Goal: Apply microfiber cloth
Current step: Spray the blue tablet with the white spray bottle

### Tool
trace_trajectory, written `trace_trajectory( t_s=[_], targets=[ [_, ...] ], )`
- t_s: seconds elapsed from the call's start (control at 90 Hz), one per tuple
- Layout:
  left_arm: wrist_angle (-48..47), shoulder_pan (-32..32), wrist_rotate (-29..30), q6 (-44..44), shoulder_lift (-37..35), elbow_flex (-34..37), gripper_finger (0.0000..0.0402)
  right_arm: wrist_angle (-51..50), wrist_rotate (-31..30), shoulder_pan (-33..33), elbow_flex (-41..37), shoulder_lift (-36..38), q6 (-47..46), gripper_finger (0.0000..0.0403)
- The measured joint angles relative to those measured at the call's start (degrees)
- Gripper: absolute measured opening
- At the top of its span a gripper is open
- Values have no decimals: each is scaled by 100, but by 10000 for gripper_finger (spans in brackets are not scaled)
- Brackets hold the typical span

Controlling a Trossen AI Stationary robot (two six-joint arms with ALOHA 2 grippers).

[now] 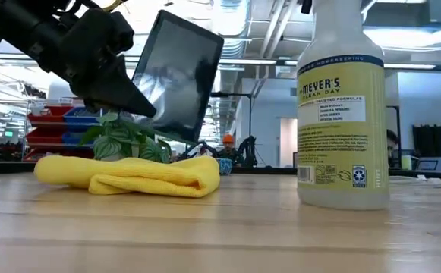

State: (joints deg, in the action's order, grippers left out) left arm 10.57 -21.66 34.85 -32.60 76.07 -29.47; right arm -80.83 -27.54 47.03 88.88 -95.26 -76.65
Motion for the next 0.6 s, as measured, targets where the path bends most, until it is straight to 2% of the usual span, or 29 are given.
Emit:
trace_trajectory(
  t_s=[0.078,0.2,0.311,0.433,0.6],
  targets=[
    [-6,35,-5,0,0,0,13,667,-497,302,-671,126,-382,249],
    [25,132,-207,51,0,0,13,1974,-1775,797,-1866,572,-1033,249],
    [81,256,-304,105,0,0,13,3433,-2681,976,-3010,885,-1111,249],
    [106,401,-368,129,0,0,13,5058,-2919,803,-3863,1076,-105,249],
    [112,592,-457,59,0,0,13,6206,-2906,323,-4240,1391,1972,249]
  ],
)
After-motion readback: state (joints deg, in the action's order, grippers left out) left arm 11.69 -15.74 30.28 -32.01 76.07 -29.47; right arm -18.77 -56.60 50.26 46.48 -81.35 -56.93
